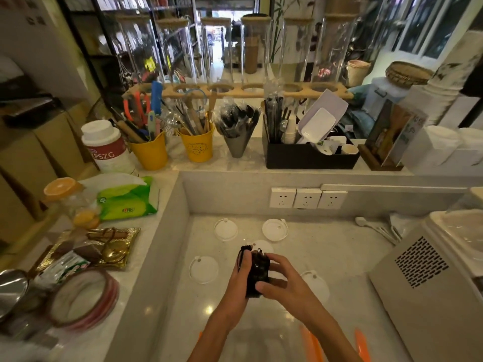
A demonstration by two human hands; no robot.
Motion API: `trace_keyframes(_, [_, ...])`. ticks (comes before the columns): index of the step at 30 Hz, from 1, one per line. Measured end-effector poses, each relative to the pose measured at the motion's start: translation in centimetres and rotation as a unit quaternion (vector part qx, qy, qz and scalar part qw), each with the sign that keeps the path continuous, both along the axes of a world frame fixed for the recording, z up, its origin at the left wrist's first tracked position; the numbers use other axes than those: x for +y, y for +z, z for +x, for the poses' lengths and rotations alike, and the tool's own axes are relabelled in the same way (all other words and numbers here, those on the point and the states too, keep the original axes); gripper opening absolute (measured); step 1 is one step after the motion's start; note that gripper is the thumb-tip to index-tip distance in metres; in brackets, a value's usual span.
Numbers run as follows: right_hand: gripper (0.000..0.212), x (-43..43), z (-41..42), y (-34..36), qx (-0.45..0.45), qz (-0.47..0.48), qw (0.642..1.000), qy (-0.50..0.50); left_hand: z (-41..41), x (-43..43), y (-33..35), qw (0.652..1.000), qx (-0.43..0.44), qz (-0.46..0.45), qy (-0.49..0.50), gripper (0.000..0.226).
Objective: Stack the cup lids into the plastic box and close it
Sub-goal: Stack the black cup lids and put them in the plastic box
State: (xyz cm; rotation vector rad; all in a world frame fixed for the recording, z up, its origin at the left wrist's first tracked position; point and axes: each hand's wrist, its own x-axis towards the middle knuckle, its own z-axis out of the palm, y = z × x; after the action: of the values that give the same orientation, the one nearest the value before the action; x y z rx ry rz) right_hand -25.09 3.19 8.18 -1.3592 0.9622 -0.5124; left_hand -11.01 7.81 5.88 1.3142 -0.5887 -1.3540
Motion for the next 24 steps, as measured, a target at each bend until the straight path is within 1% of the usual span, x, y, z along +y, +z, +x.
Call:
trace_keyframes(4, [0.065,0.4,0.7,0.4,0.020,-0.061,0.998,0.014,0.4,0.4,-0.2,1.000,0.004,-0.013,0.004,0.074])
trace_keyframes(10, [0.070,0.3,0.7,0.3,0.014,-0.074,0.997,0.033,1.3,0.7,-0.2,1.000,0.011,0.014,0.016,0.079])
trace_keyframes(14, [0.075,0.5,1.1,-0.2,0.031,-0.112,0.991,0.060,1.3,0.9,0.1,0.999,0.021,0.029,0.013,0.082])
trace_keyframes(17, [0.076,0.5,1.2,-0.4,0.026,-0.139,0.988,0.067,1.5,1.0,0.6,0.999,0.039,0.021,0.024,0.074])
trace_keyframes(19, [0.077,0.5,1.2,-0.3,0.037,-0.177,0.980,0.079,1.7,0.9,1.0,0.998,0.052,0.013,0.027,0.068])
trace_keyframes(22, [0.076,0.3,1.3,-0.2,0.063,-0.238,0.965,0.092,2.2,0.8,1.4,0.996,0.081,0.007,0.028,0.065])
trace_keyframes(24, [0.075,0.3,1.4,0.0,0.060,-0.241,0.966,0.077,2.3,0.7,1.6,0.995,0.097,0.002,0.027,0.066])
